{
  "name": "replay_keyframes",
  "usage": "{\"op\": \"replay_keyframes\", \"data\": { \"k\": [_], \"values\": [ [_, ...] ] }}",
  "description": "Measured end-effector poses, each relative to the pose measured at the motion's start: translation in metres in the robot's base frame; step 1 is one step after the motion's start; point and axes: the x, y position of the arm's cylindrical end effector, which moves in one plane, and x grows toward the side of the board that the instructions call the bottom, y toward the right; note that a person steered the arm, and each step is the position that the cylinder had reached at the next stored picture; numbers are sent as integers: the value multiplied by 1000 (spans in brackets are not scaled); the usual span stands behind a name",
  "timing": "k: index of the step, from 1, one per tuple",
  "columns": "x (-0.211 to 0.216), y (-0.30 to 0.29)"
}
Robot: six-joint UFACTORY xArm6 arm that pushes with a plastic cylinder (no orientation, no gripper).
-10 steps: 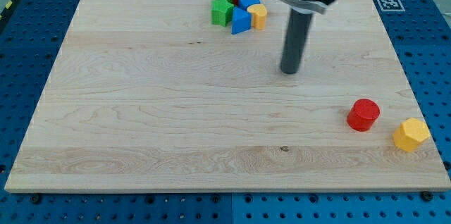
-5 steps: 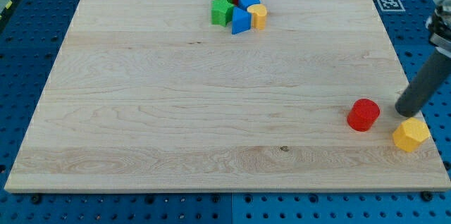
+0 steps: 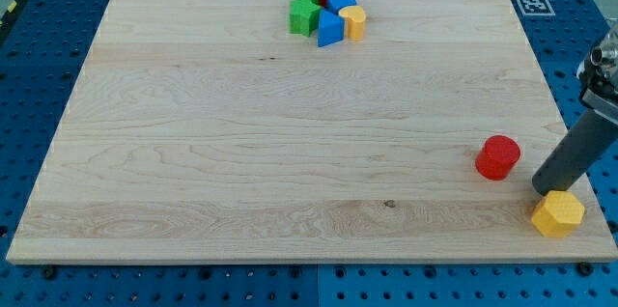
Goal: Place the red circle above the yellow hexagon
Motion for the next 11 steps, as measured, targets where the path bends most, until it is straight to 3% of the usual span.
{"op": "replay_keyframes", "data": {
  "k": [2,3,4,7,11],
  "values": [
    [-3,-76],
    [-39,-107],
    [-57,-110],
    [-59,-68],
    [-33,-35]
  ]
}}
